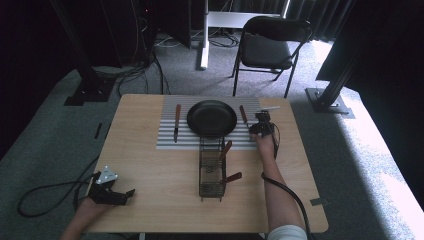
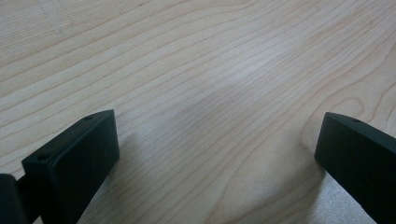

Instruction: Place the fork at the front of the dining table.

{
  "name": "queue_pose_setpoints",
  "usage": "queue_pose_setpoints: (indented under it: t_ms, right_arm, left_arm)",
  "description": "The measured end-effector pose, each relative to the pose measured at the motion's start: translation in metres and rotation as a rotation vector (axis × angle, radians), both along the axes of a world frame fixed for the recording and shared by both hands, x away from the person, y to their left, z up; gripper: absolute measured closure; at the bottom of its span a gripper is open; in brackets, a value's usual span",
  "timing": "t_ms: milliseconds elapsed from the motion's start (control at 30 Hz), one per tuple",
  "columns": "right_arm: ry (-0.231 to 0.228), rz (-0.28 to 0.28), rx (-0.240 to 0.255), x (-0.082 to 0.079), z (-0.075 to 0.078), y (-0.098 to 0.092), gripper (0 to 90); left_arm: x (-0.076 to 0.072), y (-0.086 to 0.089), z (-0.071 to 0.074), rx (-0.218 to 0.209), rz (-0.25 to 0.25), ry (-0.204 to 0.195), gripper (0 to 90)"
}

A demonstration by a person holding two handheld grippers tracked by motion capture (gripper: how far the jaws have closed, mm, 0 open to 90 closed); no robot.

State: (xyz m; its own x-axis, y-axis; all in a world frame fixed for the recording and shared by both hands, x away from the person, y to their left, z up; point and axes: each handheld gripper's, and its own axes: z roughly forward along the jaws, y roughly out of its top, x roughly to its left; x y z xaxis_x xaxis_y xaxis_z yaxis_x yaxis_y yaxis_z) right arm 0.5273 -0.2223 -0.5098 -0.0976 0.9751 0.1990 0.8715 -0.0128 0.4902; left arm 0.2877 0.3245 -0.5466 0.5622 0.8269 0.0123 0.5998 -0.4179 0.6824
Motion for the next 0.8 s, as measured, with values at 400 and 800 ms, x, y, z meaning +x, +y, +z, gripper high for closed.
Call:
queue_pose_setpoints:
  t_ms: [400, 800]
  right_arm:
    - [-0.004, -0.002, 0.089, -0.019, 0.001, -0.018, 53.7]
    - [0.011, 0.068, 0.143, -0.034, -0.007, -0.006, 49.6]
  left_arm:
    - [0.000, 0.000, 0.000, 0.000, 0.000, 0.000, 0.0]
    - [0.000, 0.000, 0.000, 0.000, 0.000, 0.000, 0.0]
